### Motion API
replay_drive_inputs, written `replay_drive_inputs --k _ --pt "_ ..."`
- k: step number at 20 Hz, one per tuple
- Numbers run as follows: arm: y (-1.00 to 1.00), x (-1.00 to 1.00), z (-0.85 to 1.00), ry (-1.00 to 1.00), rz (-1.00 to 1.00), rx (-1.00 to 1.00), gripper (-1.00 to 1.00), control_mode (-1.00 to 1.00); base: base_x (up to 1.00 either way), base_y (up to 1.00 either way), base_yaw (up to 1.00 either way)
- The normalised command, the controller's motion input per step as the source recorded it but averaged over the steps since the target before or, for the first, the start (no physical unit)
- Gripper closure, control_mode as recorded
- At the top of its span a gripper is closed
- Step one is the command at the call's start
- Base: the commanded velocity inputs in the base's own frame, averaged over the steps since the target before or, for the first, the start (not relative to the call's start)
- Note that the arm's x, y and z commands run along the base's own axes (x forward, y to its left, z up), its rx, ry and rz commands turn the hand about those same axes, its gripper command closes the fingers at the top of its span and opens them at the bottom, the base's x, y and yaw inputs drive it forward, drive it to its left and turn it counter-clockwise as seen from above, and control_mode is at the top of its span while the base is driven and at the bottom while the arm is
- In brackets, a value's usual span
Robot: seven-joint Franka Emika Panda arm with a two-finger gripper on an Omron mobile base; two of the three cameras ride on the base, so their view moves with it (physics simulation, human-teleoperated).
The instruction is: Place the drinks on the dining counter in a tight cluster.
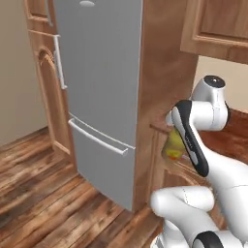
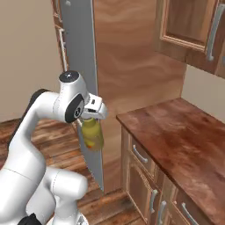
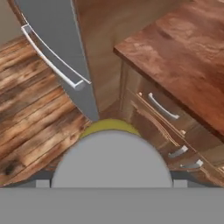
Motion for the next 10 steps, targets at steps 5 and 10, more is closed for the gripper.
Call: replay_drive_inputs --k 5,10 --pt "0.00 0.00 0.00 0.00 0.00 0.00 1.00 1.00 -0.15 0.08 0.99" --pt "0.00 0.00 0.00 0.00 0.00 0.00 1.00 1.00 -0.12 0.13 0.99"
